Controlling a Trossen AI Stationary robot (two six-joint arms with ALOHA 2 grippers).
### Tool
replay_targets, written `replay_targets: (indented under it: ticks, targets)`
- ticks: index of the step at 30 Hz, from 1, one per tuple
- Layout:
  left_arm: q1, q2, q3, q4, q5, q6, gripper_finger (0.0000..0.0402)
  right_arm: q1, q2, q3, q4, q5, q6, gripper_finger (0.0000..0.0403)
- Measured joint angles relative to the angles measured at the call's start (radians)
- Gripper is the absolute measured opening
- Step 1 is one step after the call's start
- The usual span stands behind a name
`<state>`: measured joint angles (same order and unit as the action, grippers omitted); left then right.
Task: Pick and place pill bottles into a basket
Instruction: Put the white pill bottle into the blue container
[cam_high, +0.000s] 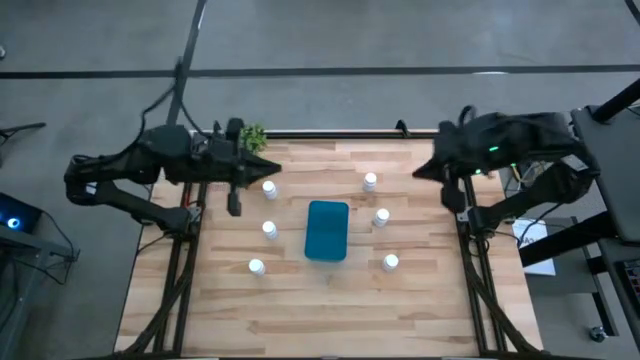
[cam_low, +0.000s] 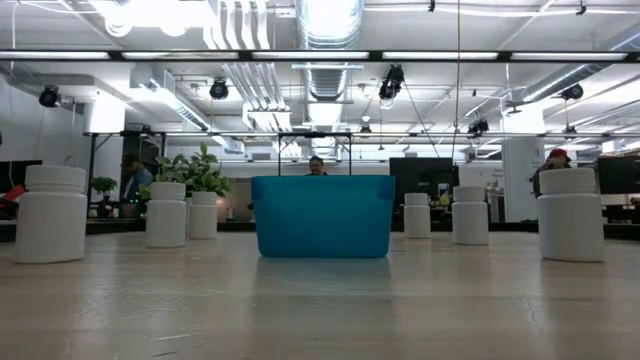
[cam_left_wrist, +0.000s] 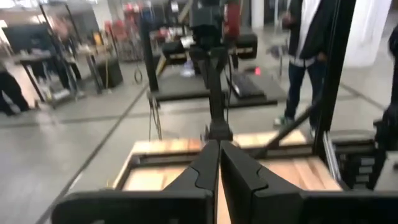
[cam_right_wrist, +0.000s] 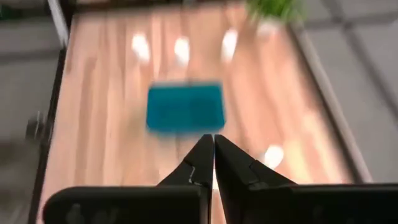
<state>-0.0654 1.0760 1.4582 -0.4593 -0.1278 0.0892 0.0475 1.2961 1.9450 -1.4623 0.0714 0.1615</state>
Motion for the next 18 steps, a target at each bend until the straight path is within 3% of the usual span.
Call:
replay_targets:
  ticks: [9,18]
  targets:
    - [0.000,0.054,0.000,-0.007,0.000,-0.003,0.0000,0.001,0.124,-0.102,-0.106,-0.211,-0.001,0.0009]
    - [0.000,0.051,-0.001,-0.007,0.000,-0.004,0.0000,0.081,0.178,-0.241,-0.094,-0.229,0.000,0.0009]
